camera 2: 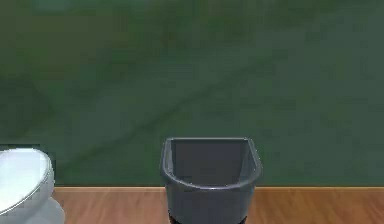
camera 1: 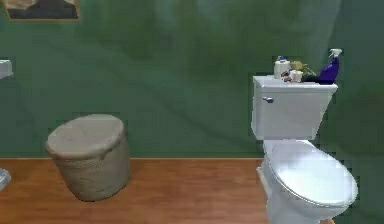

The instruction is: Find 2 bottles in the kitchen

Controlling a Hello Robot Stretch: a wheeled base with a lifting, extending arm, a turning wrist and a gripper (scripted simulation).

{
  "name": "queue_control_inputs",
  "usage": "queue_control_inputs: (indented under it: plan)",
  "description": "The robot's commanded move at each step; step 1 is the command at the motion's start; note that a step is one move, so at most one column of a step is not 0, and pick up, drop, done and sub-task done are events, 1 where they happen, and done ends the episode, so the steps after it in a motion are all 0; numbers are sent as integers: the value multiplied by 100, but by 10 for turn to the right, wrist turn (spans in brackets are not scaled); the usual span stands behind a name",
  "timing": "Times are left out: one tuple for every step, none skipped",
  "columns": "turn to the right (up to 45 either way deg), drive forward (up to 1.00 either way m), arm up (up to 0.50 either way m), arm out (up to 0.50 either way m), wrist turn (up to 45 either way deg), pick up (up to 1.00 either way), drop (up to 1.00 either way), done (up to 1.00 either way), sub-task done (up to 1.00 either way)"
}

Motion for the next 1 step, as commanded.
queue_control_inputs:
  plan:
    - [-450,0,0,0,0,0,0,0,0]
